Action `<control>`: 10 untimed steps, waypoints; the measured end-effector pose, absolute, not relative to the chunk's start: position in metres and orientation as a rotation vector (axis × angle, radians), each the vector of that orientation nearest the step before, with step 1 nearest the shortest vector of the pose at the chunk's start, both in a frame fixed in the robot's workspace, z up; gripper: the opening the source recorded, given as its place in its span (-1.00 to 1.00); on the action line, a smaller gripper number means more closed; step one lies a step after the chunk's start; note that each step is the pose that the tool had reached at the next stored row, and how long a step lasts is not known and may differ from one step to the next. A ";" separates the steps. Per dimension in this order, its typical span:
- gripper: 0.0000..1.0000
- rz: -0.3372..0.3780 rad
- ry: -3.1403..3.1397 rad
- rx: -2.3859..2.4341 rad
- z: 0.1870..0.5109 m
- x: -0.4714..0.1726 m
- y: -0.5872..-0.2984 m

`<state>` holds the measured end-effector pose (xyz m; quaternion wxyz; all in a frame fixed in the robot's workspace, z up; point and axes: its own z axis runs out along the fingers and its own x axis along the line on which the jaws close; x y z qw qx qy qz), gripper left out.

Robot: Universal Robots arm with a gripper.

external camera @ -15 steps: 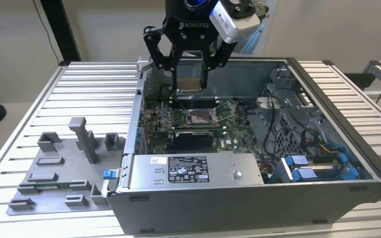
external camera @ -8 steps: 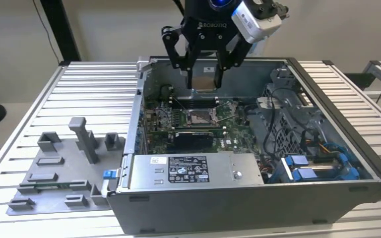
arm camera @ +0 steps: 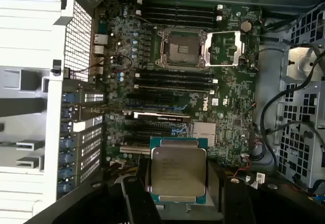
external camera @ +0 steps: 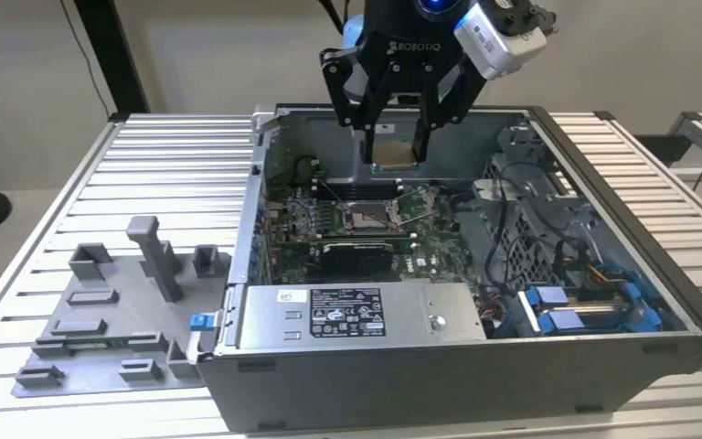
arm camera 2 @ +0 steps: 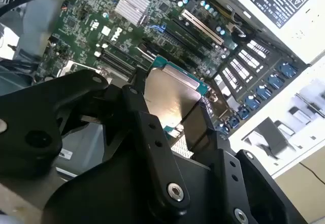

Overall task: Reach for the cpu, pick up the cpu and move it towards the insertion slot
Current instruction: 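Pick up the cpu and move it towards the insertion slot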

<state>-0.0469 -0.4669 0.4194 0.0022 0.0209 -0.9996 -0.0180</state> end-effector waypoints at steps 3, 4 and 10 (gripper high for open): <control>-1.00 -0.057 -3.136 0.065 0.419 -0.041 -0.467; -1.00 -0.057 -3.136 0.065 0.419 -0.039 -0.467; -1.00 -0.057 -3.136 0.064 0.419 -0.038 -0.467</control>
